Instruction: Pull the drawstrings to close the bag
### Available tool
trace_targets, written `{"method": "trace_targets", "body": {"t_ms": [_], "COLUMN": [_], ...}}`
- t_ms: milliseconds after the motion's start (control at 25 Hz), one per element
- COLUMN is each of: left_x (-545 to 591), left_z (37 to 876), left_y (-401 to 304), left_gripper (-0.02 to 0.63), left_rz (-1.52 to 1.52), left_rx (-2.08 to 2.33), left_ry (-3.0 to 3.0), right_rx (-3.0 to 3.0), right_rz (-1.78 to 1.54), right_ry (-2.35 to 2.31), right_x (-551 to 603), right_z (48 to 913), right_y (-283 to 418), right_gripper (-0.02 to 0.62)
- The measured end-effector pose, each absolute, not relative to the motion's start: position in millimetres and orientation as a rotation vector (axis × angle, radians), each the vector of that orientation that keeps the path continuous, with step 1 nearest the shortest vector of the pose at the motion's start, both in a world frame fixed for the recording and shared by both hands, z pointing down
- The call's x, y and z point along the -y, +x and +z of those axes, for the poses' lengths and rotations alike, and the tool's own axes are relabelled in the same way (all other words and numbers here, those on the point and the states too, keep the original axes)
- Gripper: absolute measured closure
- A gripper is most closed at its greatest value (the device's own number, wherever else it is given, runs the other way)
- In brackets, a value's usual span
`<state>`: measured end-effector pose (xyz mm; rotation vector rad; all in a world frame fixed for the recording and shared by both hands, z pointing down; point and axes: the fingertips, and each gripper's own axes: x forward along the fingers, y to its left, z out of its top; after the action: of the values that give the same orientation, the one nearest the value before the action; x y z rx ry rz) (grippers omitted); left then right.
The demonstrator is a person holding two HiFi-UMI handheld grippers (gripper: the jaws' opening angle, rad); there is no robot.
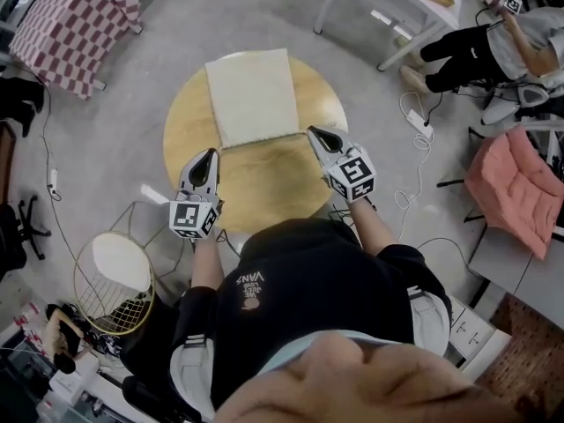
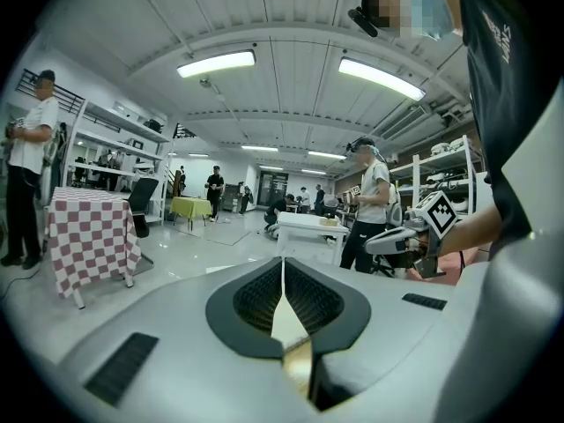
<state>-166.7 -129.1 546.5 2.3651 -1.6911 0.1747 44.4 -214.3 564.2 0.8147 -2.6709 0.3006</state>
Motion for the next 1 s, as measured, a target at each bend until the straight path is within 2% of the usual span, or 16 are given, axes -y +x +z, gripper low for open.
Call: {"method": "trace_targets", "body": {"t_ms": [400, 840, 920, 1000], "left_x": [139, 151, 151, 151], "left_z": [571, 581, 583, 585], "left_y": [-166, -149, -147, -146], "left_gripper": [0.595, 0.595, 0.595, 0.595], "left_rz": [0.145, 0.267, 0.272, 0.275], "left_rx": [1.682, 1.633, 1.626, 1.618], "left_ry": [2.295, 2.352, 2.353, 2.353], "right_rx": [2.614, 2.534, 2.518, 2.5], "right_rz": [0.324, 0.378, 0.394, 0.389], "right_ry": [0.689, 0.626, 0.619, 0.596], "right_x": [224, 239, 241, 240], "right_z": [613, 663, 671, 678], "right_y": [41, 47, 48, 48], "right_gripper": [0.597, 0.593, 0.511, 0.511]}}
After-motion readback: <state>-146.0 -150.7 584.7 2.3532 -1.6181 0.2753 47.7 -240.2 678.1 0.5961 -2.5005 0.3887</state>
